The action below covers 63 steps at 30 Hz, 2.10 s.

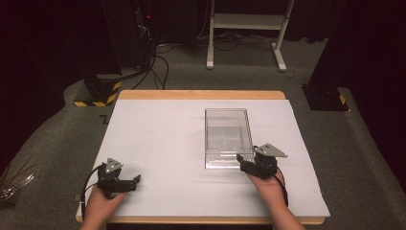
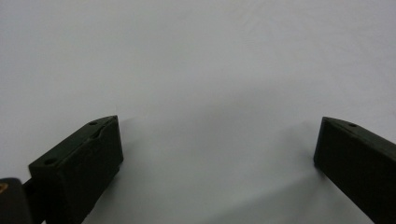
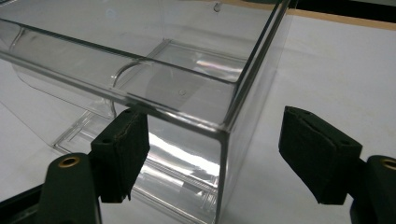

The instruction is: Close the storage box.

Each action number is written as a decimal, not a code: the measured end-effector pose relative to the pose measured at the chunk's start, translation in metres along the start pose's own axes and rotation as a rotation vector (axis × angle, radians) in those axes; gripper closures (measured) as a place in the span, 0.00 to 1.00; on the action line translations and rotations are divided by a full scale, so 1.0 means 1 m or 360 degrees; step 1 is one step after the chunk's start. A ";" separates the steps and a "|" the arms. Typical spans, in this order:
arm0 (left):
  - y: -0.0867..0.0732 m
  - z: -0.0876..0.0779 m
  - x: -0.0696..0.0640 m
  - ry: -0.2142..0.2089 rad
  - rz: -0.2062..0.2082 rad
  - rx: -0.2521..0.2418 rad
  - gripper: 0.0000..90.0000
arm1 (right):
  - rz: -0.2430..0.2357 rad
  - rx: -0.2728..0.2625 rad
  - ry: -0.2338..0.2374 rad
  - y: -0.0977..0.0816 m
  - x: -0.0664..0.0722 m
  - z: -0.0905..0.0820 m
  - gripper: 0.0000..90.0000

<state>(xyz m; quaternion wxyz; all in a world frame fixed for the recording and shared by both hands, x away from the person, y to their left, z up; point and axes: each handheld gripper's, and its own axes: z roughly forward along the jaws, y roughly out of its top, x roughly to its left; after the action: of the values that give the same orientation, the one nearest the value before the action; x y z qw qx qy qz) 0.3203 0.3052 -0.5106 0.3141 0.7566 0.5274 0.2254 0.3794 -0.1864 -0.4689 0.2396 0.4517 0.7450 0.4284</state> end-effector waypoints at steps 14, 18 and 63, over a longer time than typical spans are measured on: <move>0.000 0.000 0.000 -0.0001 0.0001 0.0001 0.02 | -0.0011 0.0009 0.0009 0.001 -0.001 0.001 0.26; 0.000 0.000 0.000 -0.0001 0.0000 0.0000 0.02 | -0.0013 0.0009 0.0014 0.001 -0.001 0.001 0.29; 0.000 0.000 0.000 0.0000 0.0005 -0.0001 0.02 | 0.0090 0.0133 -0.0171 -0.064 -0.061 -0.053 0.31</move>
<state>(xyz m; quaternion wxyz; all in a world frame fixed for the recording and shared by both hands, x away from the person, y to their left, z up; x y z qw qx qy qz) 0.3199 0.3053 -0.5107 0.3141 0.7573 0.5261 0.2261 0.3398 -0.2768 -0.4979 0.2479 0.5046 0.7351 0.3788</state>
